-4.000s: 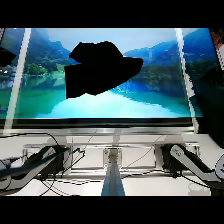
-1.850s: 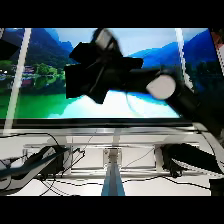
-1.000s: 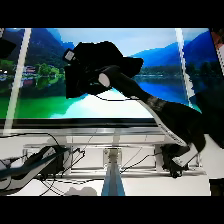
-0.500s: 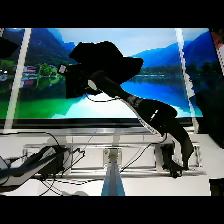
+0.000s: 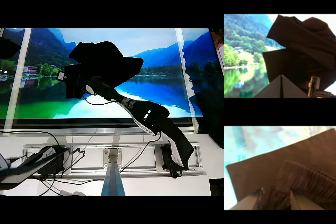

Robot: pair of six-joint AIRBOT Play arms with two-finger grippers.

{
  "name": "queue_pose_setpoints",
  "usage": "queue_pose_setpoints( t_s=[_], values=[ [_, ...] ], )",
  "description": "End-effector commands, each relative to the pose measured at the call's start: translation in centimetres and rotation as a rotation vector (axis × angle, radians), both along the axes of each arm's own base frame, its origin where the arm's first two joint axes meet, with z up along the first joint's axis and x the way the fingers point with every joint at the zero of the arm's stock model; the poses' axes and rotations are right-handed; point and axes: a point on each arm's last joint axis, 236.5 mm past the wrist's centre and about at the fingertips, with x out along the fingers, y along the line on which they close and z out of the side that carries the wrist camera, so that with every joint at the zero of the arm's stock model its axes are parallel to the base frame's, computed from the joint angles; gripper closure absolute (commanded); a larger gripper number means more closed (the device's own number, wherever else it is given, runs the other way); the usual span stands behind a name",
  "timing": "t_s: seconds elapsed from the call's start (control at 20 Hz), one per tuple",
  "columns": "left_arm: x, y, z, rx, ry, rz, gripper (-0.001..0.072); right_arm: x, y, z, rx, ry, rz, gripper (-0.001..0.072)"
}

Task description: Fold the clothes and pants, and hang the long-sleeved shirts on hangers.

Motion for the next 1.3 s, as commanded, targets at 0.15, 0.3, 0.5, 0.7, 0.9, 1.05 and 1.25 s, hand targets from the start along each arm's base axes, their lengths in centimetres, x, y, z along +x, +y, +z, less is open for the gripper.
queue_pose_setpoints(
  t_s=[0.15,0.3,0.5,0.7,0.9,1.05,1.25],
  values=[
    [0.0,0.0,0.0,-0.001,0.001,0.000,0.0700,0.3,-0.3,-0.6,-0.038,-0.033,0.019,0.0694],
    [0.0,0.0,0.0,-0.001,0.001,0.000,0.0700,0.3,-0.5,0.4,-0.049,-0.040,0.026,0.0695],
    [0.0,0.0,0.0,-0.002,0.002,0.000,0.0700,0.7,0.4,3.0,0.000,-0.058,0.021,0.0340],
    [0.0,0.0,-0.1,-0.004,0.003,0.002,0.0700,1.3,1.7,4.7,0.105,-0.070,-0.009,0.0026],
    [0.0,0.0,0.0,-0.004,0.002,0.002,0.0700,1.0,0.6,1.5,0.003,-0.054,0.014,0.0130],
    [0.0,0.0,0.0,-0.003,0.002,0.002,0.0700,1.7,0.4,0.0,-0.023,-0.089,0.030,0.0110],
    [0.0,0.0,0.0,-0.003,0.002,0.002,0.0700,3.4,-1.5,-0.9,-0.086,-0.120,0.038,0.0115]
  ],
)
